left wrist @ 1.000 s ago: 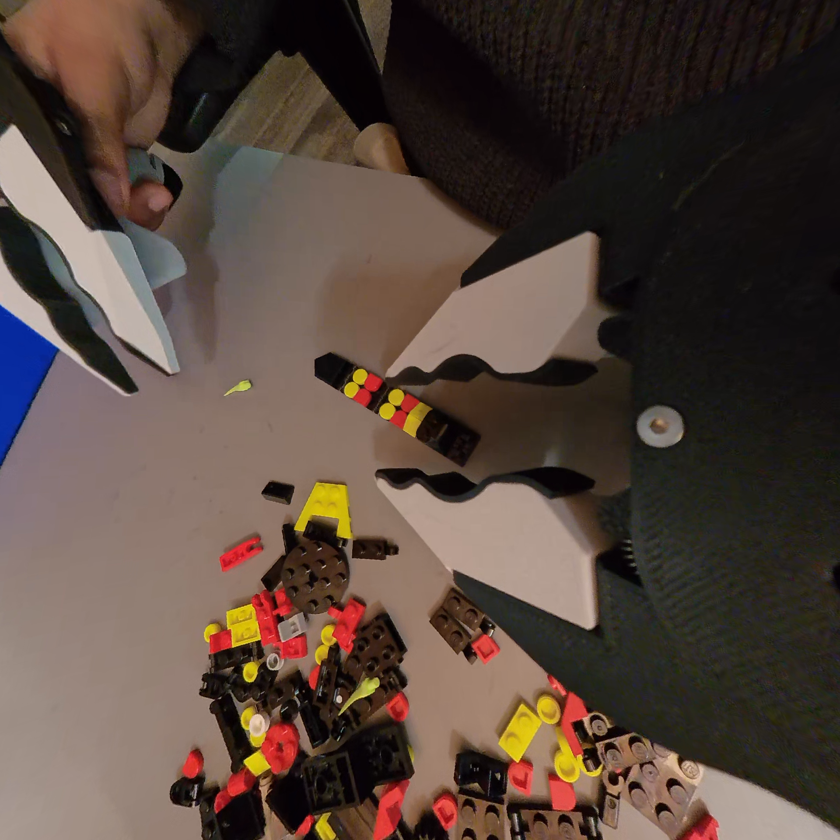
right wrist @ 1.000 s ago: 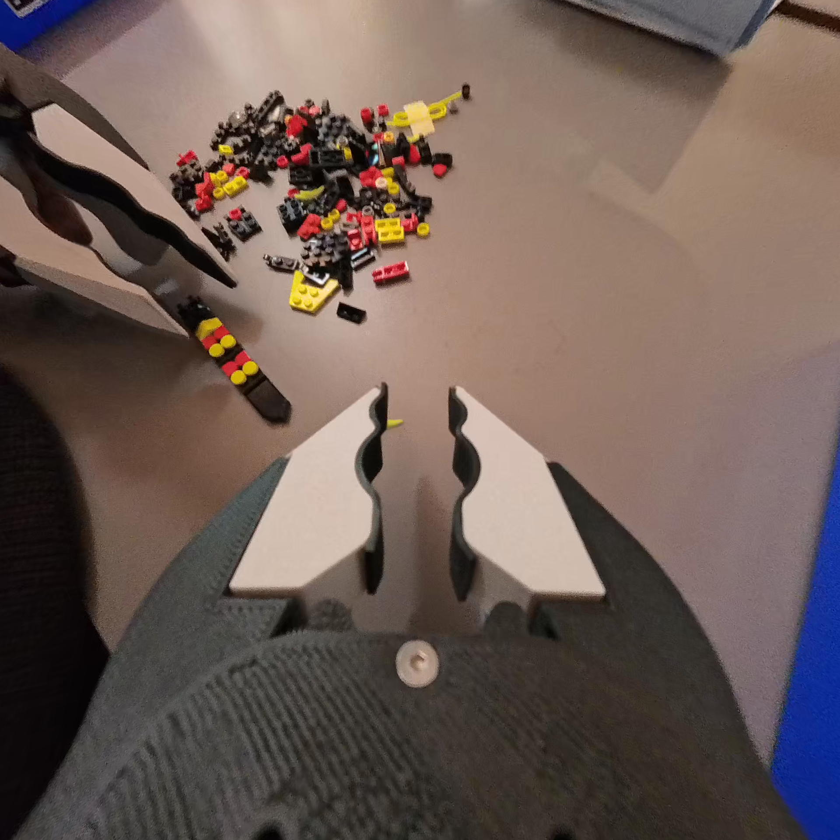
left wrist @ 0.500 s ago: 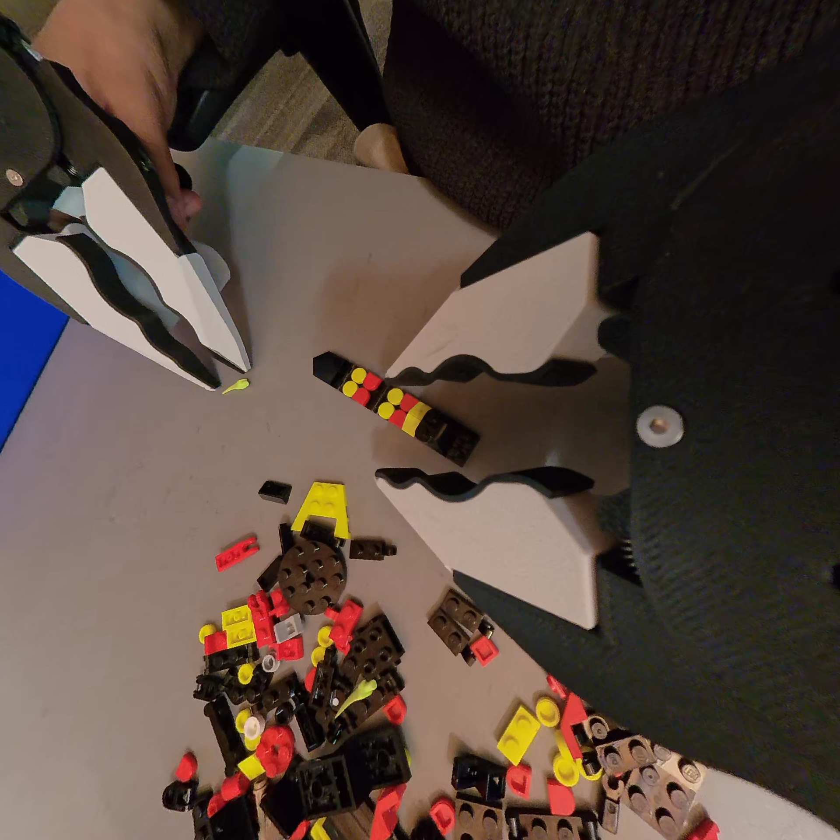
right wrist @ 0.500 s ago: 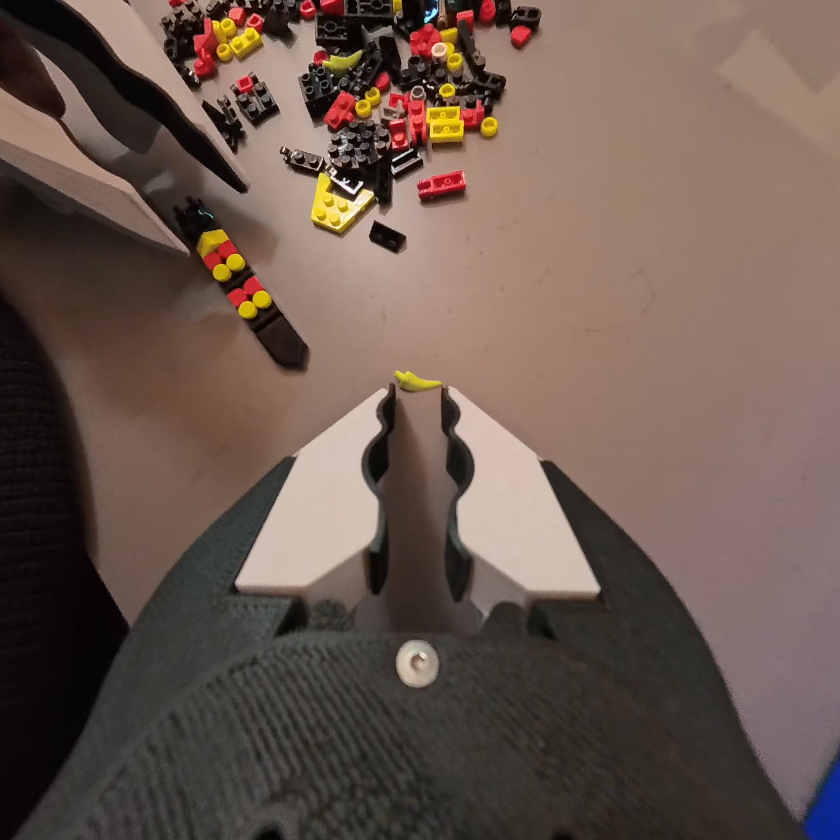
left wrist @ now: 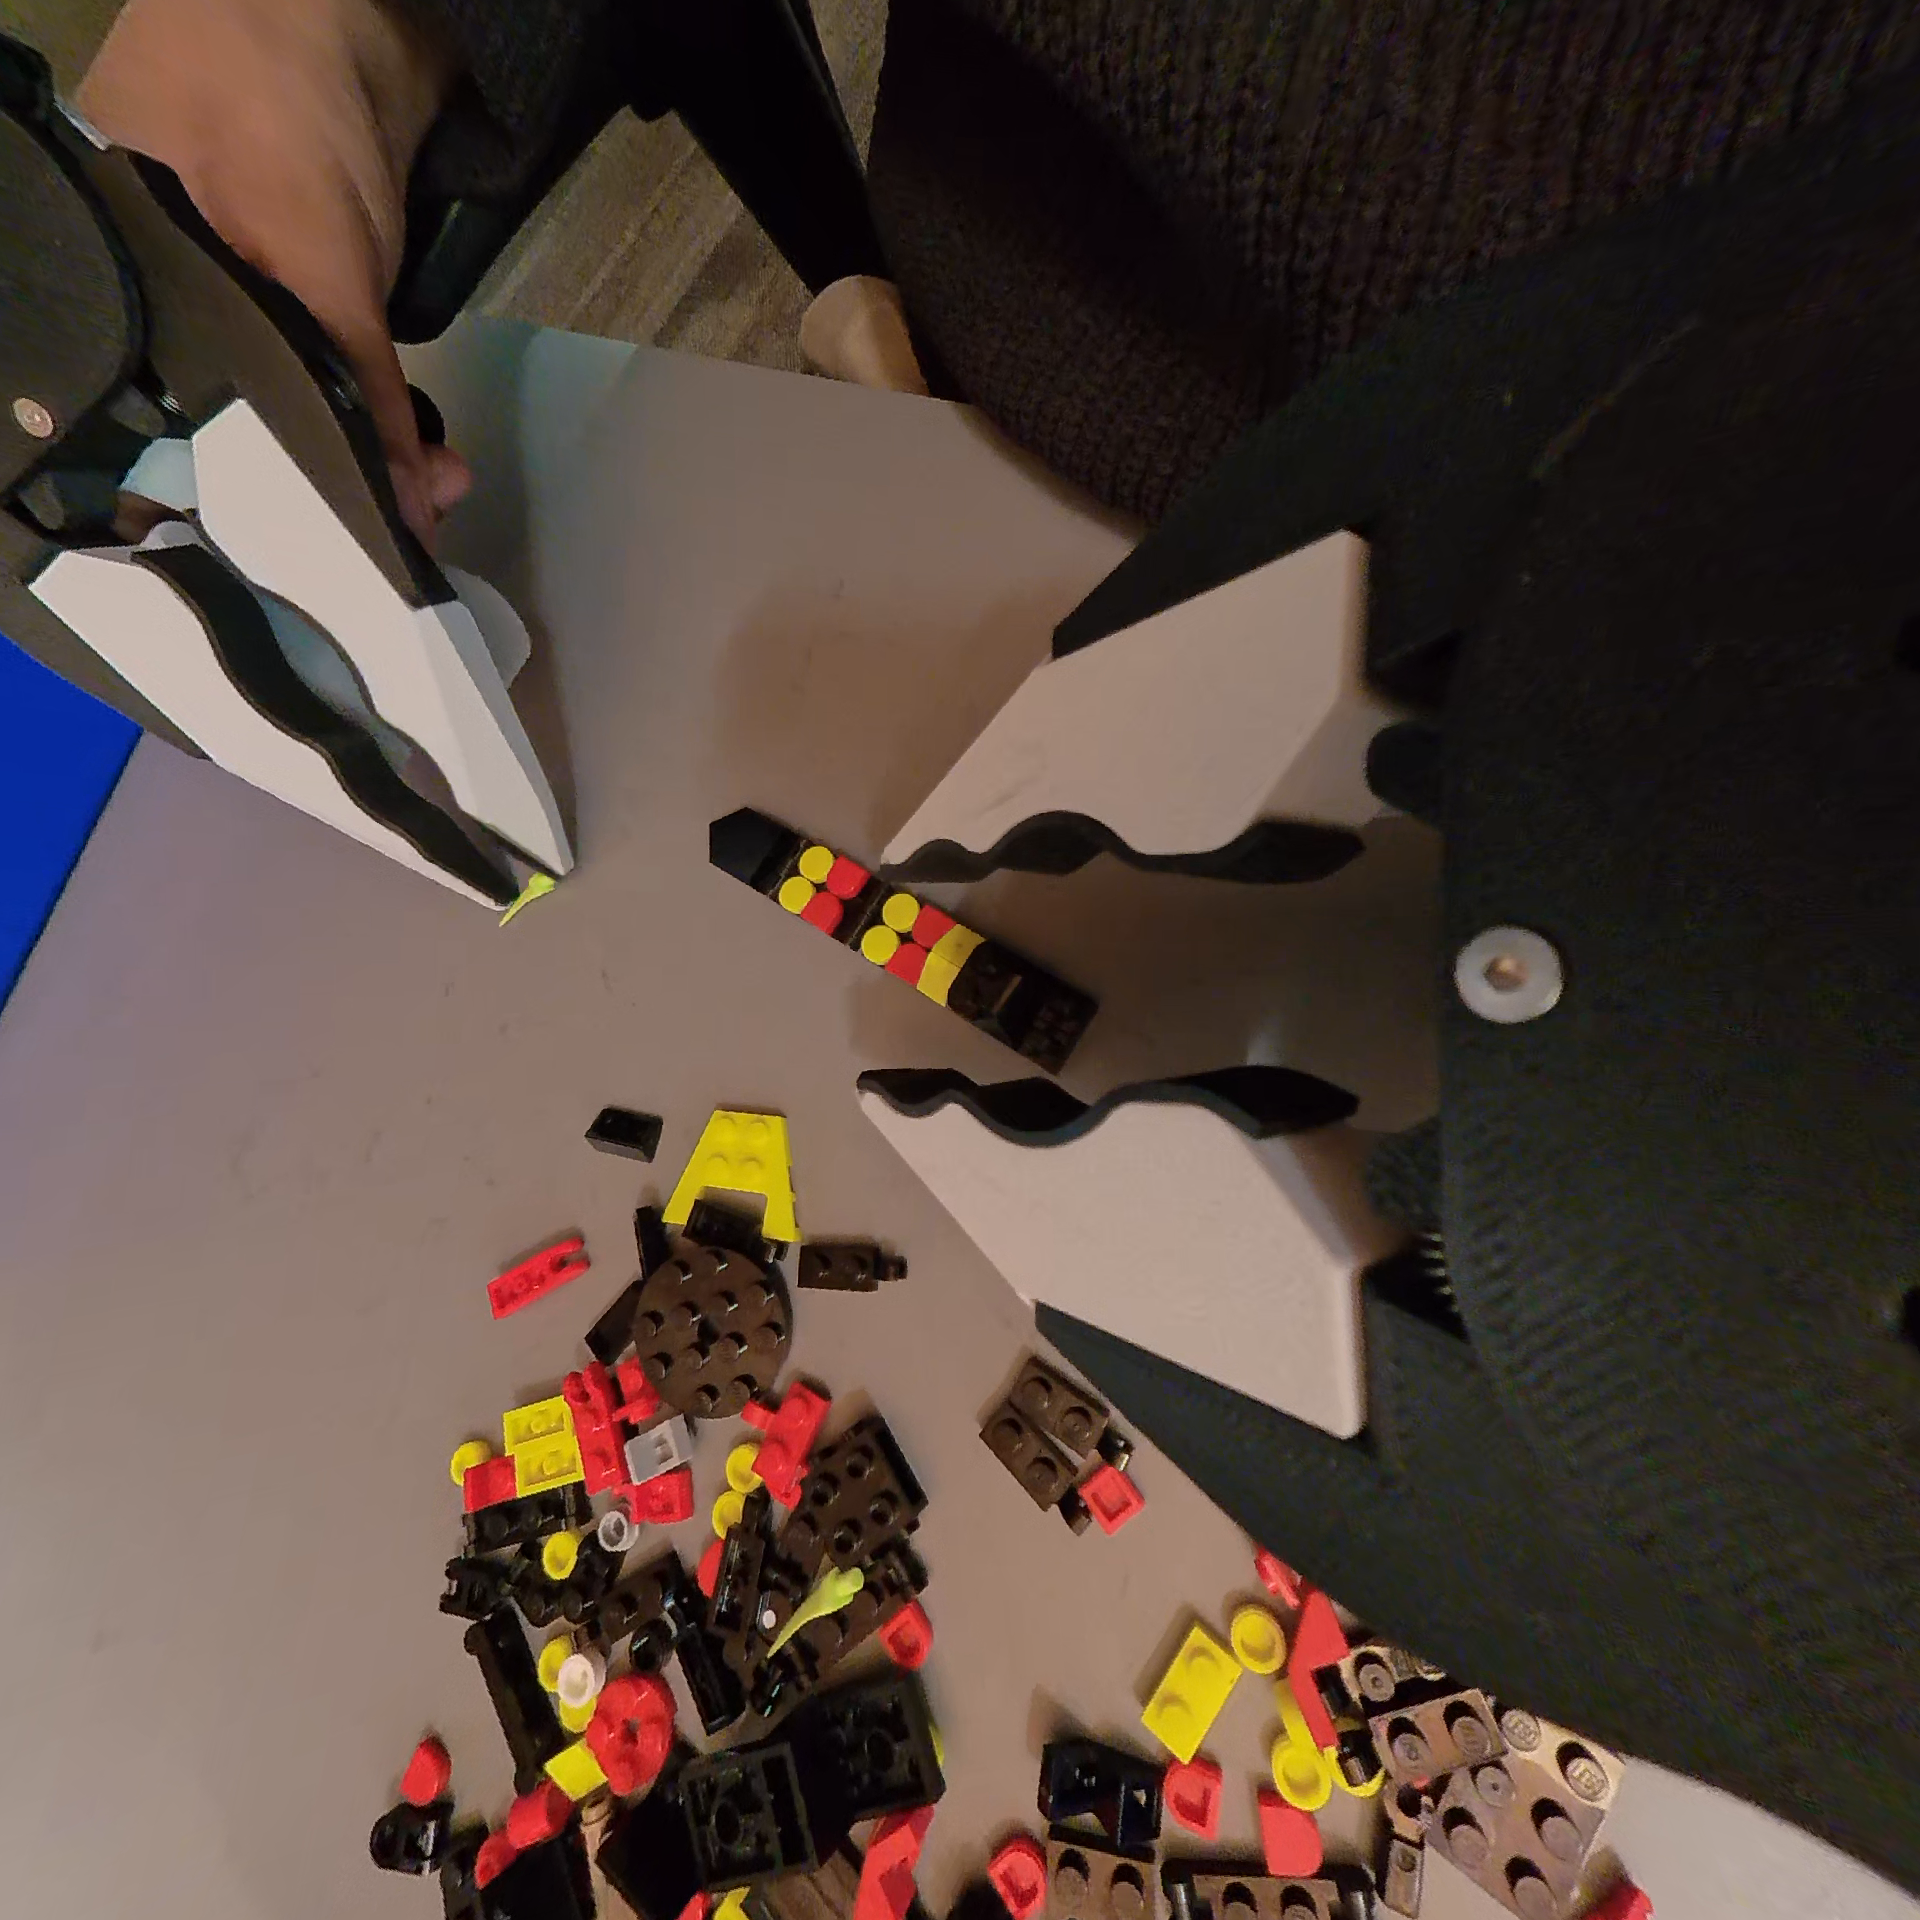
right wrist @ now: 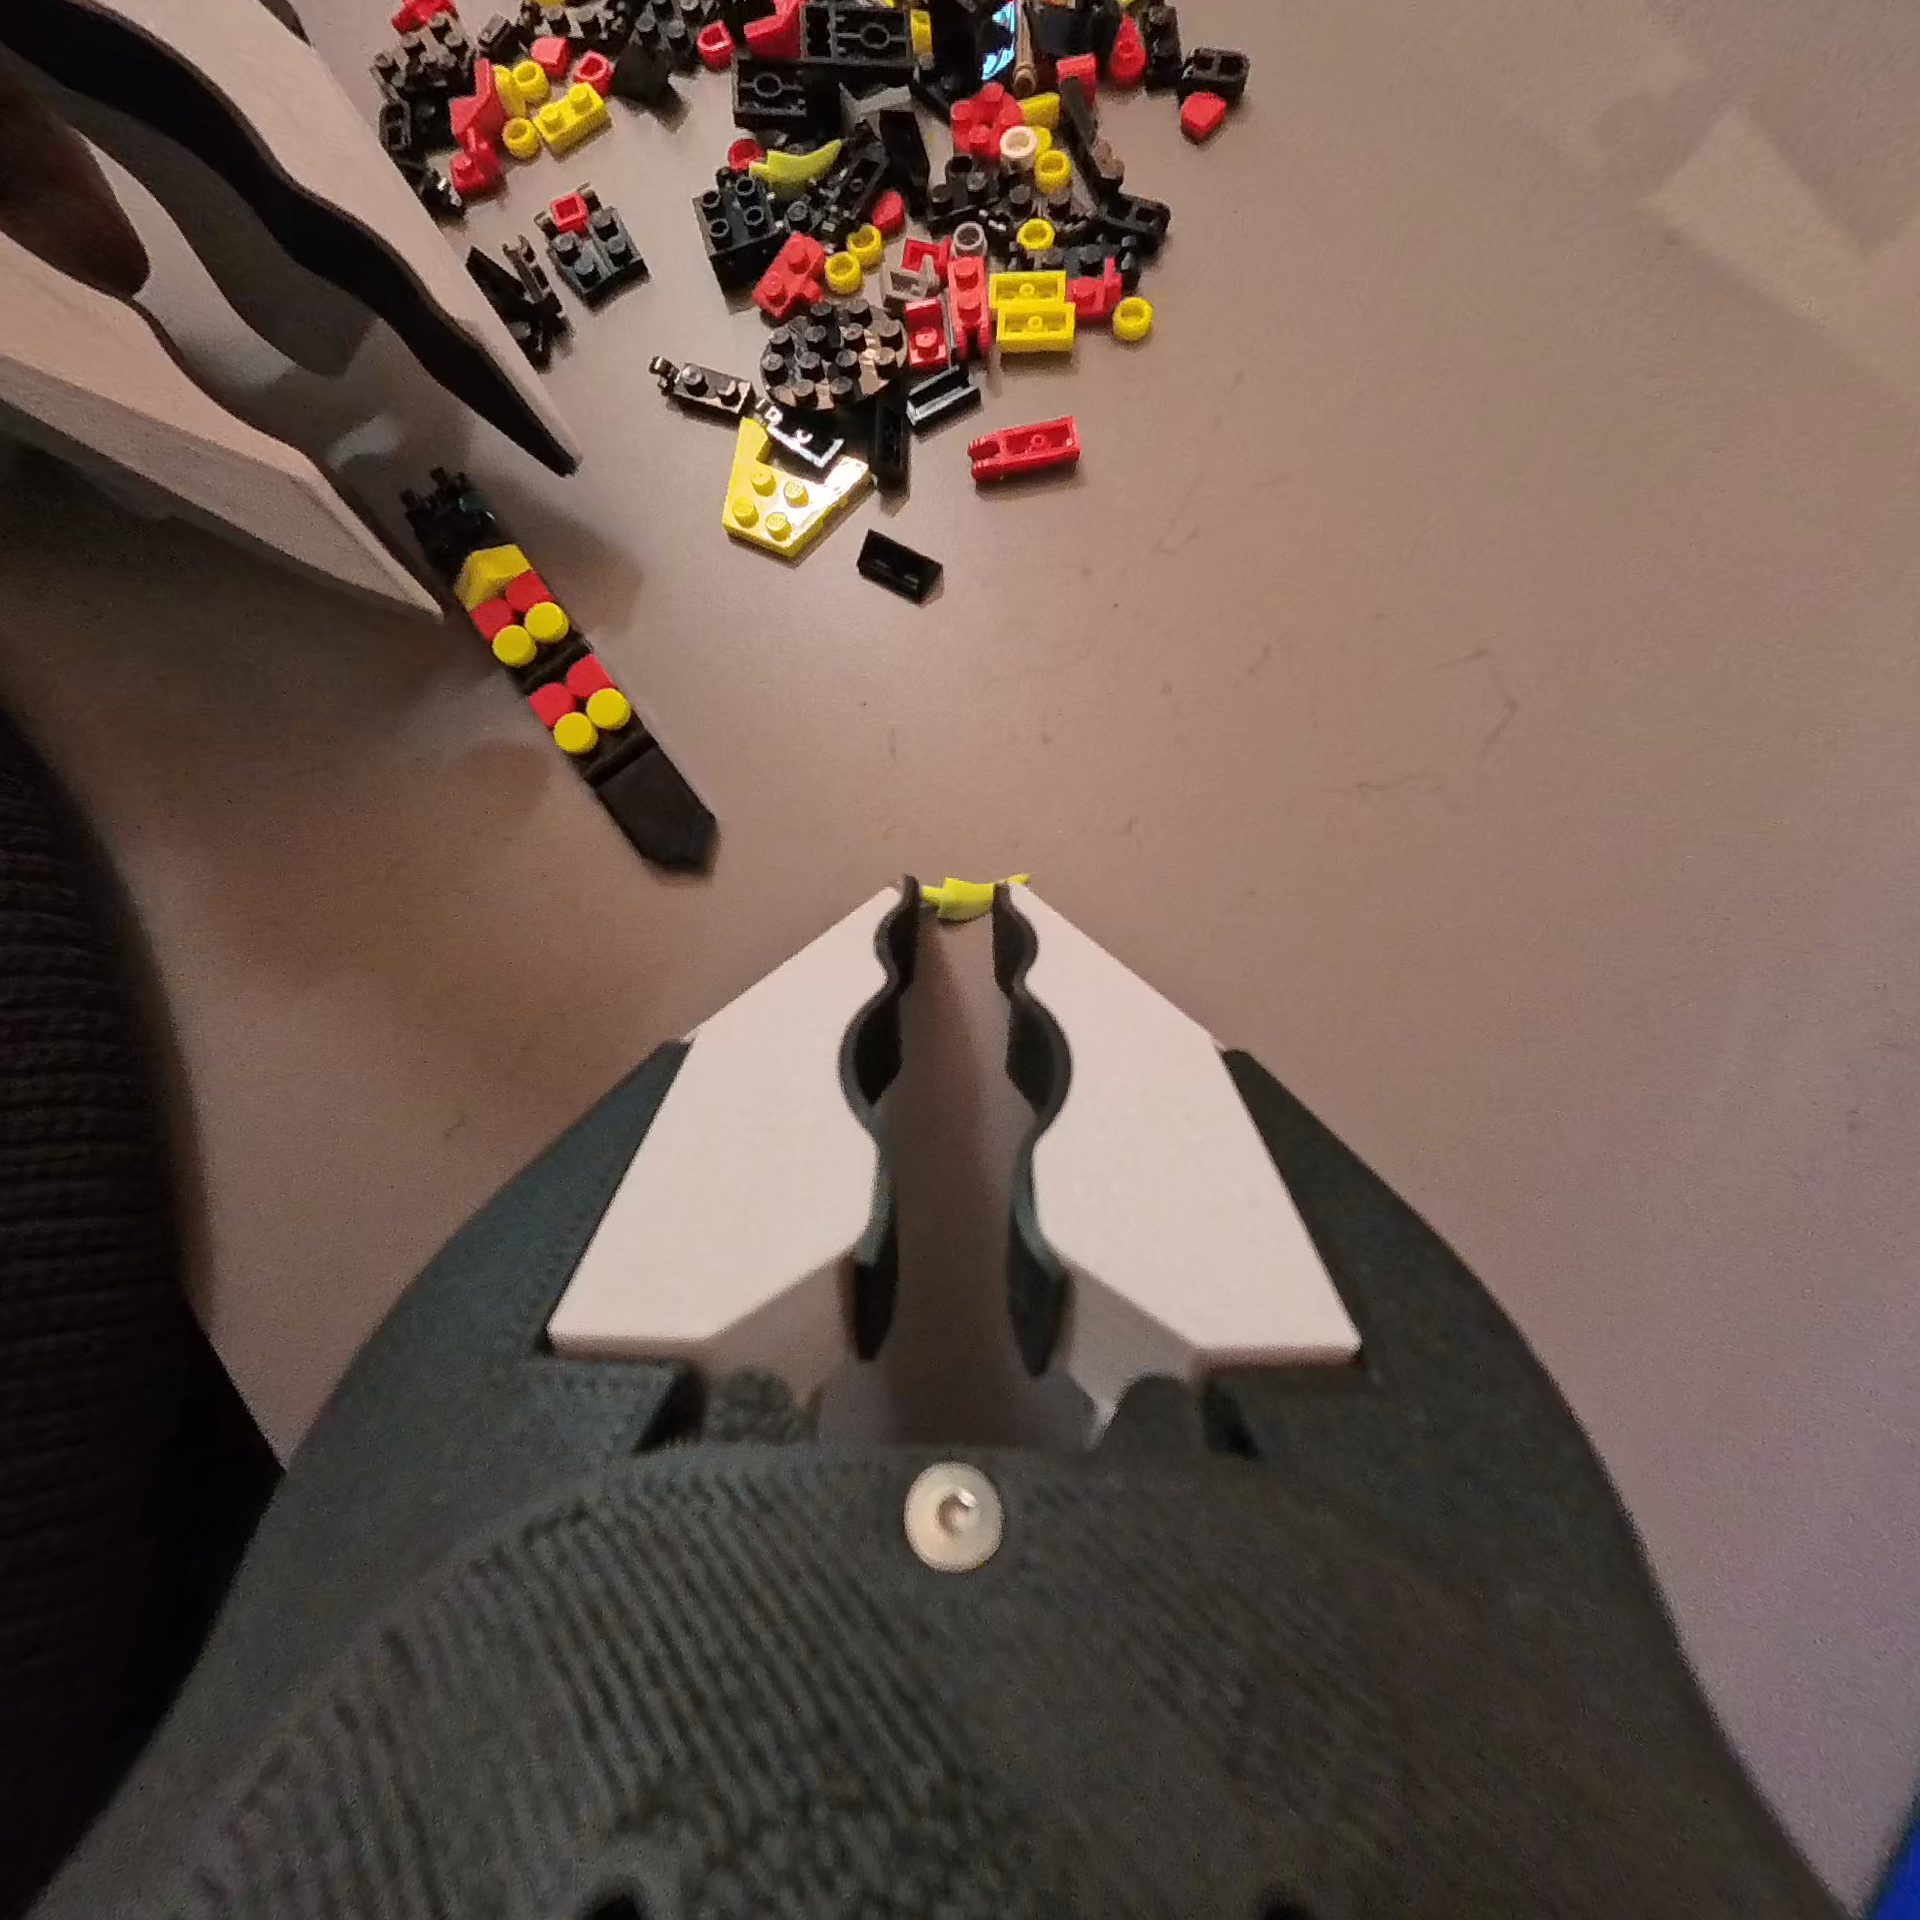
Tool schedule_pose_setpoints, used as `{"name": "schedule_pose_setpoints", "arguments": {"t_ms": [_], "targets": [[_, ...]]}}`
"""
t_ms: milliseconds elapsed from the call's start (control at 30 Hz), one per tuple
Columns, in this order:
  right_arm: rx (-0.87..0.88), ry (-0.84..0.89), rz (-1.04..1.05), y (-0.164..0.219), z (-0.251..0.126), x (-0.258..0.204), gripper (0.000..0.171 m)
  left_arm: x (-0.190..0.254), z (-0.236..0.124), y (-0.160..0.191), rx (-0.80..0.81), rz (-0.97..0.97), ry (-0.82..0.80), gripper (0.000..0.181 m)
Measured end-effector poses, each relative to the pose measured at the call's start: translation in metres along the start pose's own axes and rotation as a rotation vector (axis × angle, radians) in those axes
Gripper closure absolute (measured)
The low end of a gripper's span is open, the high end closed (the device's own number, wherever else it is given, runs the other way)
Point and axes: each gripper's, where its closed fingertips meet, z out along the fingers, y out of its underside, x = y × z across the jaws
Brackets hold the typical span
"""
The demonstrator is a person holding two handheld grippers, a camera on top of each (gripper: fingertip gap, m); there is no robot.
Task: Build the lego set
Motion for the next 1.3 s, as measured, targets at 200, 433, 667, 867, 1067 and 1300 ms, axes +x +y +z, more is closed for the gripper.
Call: {"name": "schedule_pose_setpoints", "arguments": {"t_ms": [200, 433, 667, 867, 1067, 1300], "targets": [[-0.002, 0.011, -0.005, 0.0, 0.0001, 0.0014, 0.161, 0.0001, 0.0, 0.0001, 0.0, 0.0, 0.0, 0.148], [0.004, 0.0, 0.009, -0.0015, 0.0008, -0.0001, 0.154, 0.0003, 0.0004, 0.0004, -0.002, 0.001, 0.0, 0.148], [-0.007, 0.048, -0.042, -0.0044, 0.0048, -0.0002, 0.157, 0.0008, 0.001, 0.0006, -0.005, 0.004, 0.0, 0.148], [-0.017, 0.055, -0.08, -0.0046, 0.0058, -0.0042, 0.168, 0.001, 0.0014, 0.0011, -0.008, 0.008, -0.003, 0.148], [-0.019, 0.067, -0.083, -0.004, 0.0038, -0.0014, 0.17, 0.0008, 0.0013, 0.0011, -0.009, 0.011, -0.005, 0.148], [-0.006, 0.075, -0.088, -0.0062, 0.0019, -0.0003, 0.171, 0.0007, 0.0014, 0.0009, -0.009, 0.01, -0.005, 0.148]]}}
